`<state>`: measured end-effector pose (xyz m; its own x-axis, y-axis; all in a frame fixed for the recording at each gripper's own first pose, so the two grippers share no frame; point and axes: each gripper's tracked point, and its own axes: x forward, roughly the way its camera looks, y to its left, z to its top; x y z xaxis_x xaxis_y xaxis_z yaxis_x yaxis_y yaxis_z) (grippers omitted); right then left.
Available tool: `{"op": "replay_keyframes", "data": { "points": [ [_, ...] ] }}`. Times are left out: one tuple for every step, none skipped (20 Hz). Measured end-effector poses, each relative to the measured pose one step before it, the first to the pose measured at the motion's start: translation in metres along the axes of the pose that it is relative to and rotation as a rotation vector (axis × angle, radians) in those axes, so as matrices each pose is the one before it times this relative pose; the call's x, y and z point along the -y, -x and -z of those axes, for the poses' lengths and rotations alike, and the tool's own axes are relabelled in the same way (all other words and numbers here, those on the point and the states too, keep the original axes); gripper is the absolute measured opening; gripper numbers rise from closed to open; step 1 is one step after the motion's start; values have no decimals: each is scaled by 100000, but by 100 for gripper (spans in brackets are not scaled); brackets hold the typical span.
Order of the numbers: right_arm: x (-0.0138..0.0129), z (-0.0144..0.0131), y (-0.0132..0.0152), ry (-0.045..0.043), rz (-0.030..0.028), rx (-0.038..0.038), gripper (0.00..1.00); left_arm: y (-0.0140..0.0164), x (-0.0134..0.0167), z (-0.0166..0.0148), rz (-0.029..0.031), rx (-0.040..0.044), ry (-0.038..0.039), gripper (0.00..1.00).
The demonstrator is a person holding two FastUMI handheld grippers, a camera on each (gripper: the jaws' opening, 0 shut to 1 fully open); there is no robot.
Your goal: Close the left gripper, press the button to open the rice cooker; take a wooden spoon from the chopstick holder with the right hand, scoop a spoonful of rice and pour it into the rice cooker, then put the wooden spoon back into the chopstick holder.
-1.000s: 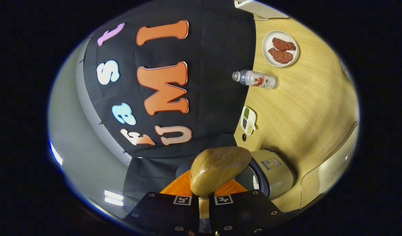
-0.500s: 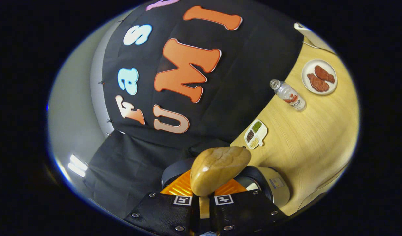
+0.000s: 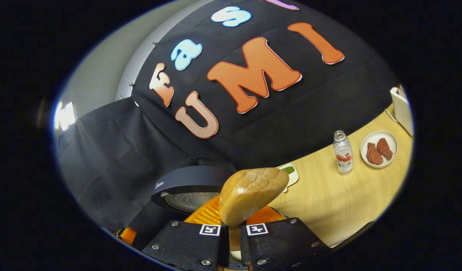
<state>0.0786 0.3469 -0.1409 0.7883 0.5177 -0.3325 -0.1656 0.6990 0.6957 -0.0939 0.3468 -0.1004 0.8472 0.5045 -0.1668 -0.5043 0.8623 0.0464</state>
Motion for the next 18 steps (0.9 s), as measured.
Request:
{"op": "replay_keyframes", "data": {
  "points": [
    [-483,-275,-208,3562,-503,1094,11,-136,2,244,143,-291,-67,100],
    [-580,-5,-74,3330,-667,870,11,-71,-65,119,-203,-330,-309,100],
    [-604,-65,-74,3271,-1001,884,11,-80,-178,205,-264,-195,-162,100],
    [-502,-76,-161,3308,-905,800,11,10,-166,78,-129,-246,36,100],
    [-204,0,-240,3433,-316,346,11,59,-122,151,-275,-284,192,100],
    [-239,69,-54,2974,-345,-437,11,-163,-260,275,-374,-178,283,100],
    [-100,193,128,1447,-645,-634,11,-19,-103,227,-531,-246,431,100],
    [-141,31,-26,352,-195,252,11,-51,-98,53,-242,-281,375,100],
    [-48,-138,94,930,93,625,11,-199,-227,238,-703,-143,168,100],
    [-127,-89,-42,1504,745,793,11,-155,-224,176,-535,-300,63,100],
    [2,-135,29,1794,473,798,11,120,-284,144,-466,-398,85,100],
    [-221,-9,97,2092,-169,758,11,-17,-308,-56,-218,-151,116,100],
    [-140,82,86,2099,-27,411,11,-16,-19,105,-4,-318,-27,100],
    [-222,292,176,2280,-245,583,11,-123,25,131,-104,39,-131,100],
    [-203,-20,-38,2630,-95,535,11,-35,43,44,11,-178,-201,100],
    [-190,62,78,2817,180,713,11,-94,21,109,-73,-2,-105,100],
    [-41,88,78,2426,316,965,11,90,28,-29,292,4,-38,100],
    [-216,79,-90,2551,161,705,11,-88,-20,64,8,30,-148,99]
  ]
}}
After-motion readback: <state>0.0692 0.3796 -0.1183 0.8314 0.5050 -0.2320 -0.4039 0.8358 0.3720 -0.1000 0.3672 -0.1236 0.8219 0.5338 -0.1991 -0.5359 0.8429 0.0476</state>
